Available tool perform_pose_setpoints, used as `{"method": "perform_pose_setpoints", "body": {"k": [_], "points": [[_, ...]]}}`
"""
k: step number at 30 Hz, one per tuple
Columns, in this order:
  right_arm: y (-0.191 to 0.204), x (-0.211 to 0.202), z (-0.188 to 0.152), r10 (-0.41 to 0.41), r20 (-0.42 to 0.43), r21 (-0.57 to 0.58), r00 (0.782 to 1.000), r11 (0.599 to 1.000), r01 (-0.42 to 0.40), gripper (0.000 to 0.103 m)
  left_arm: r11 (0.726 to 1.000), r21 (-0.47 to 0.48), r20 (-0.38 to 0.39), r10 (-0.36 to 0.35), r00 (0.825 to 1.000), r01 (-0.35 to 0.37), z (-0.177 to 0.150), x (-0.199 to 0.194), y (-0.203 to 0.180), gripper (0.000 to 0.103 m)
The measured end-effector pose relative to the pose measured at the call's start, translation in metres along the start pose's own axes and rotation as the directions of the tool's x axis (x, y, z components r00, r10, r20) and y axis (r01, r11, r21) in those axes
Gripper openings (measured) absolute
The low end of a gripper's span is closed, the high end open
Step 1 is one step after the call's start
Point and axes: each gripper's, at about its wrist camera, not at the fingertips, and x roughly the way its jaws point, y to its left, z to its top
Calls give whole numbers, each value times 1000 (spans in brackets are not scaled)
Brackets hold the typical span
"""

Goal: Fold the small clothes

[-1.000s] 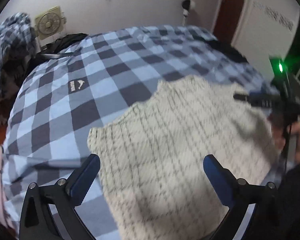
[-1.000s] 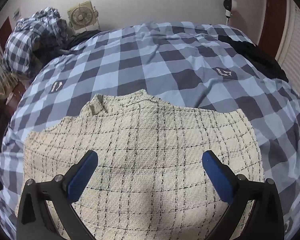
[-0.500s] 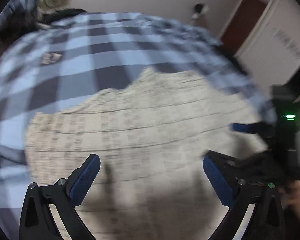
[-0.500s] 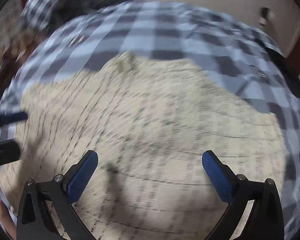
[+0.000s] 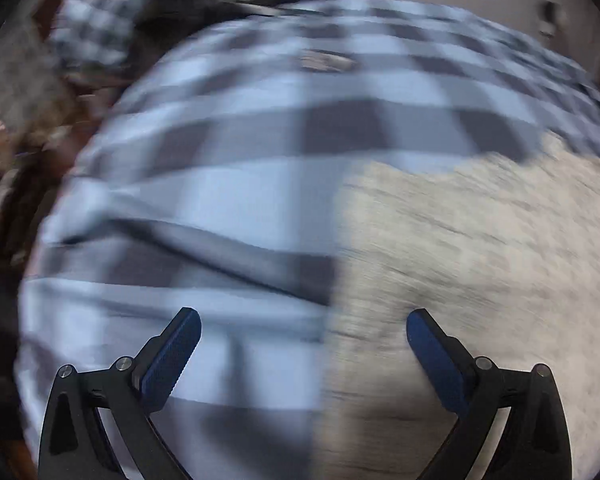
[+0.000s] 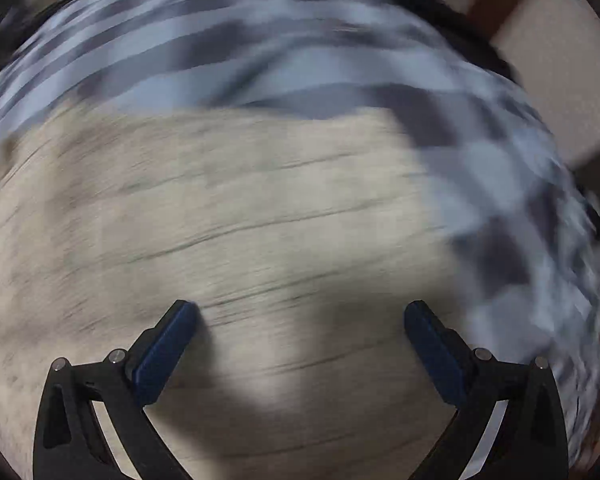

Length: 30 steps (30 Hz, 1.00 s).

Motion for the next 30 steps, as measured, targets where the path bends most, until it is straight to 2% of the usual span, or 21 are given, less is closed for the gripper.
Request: {"method": "perform_pose_setpoints", "body": {"k": [2,3,4,6,8,9,11,12,13,15,16,17,19,21,22,23,25,26,27,29,30], "points": [[-17,-8,6,-93,33,51,995,995,91,102,989,-4,74,146,986,-146,8,-14,7,102],[-18,-16,8,-109,61,62,992,992,105,102,986,-1,112,169,979,-170,12,-21,8,102],[-15,-25,11,-96,92,62,991,994,91,102,992,12,168,119,979,-123,16,-33,4,102],[-3,-46,14,-2,150,38,989,999,-3,102,996,59,241,-73,968,61,20,-51,-6,102],[16,-63,10,119,191,-22,974,993,-117,102,960,125,264,-276,924,251,22,-61,-22,103],[30,-70,6,179,203,-65,963,984,-169,102,936,152,226,-346,910,318,23,-58,-32,103],[66,-80,-4,304,217,-194,928,945,-264,102,894,178,43,-424,905,410,23,-31,-55,103],[85,-80,-11,352,227,-282,908,916,-284,102,896,186,-11,-408,913,403,19,-19,-61,103],[101,-72,-21,359,215,-362,908,893,-268,102,909,211,-24,-364,931,361,13,-9,-65,103],[124,-49,-31,291,171,-468,941,865,-182,101,930,270,40,-268,962,248,5,-2,-66,103],[122,-44,-31,304,164,-473,938,859,-196,101,951,281,98,-166,981,133,4,3,-60,103],[111,-41,-28,352,155,-447,923,858,-252,101,962,261,120,-112,986,78,6,7,-51,103],[95,-34,-13,387,115,-361,915,874,-325,102,983,172,118,-85,989,64,11,13,-29,103],[72,-26,2,429,83,-267,900,879,-394,102,997,70,100,30,995,-37,19,21,2,103],[55,-24,8,369,108,-221,923,914,-339,102,998,46,93,45,995,-50,20,21,10,103],[46,-24,9,260,142,-195,955,953,-231,102,990,25,89,134,987,-137,23,19,22,103],[17,-27,14,-2,216,-120,976,992,29,102,959,29,98,279,955,-283,24,10,30,103],[4,-29,16,-84,230,-88,970,990,107,101,952,36,109,300,948,-305,27,-2,36,103],[-7,-34,17,-122,238,-63,964,988,141,102,965,38,115,255,960,-261,28,-12,38,103],[-30,-52,17,-78,250,-32,965,996,89,102,996,36,107,75,991,-80,29,-42,43,103],[-38,-63,16,-52,256,-22,965,998,59,102,999,39,98,23,995,-27,28,-53,41,103]]}}
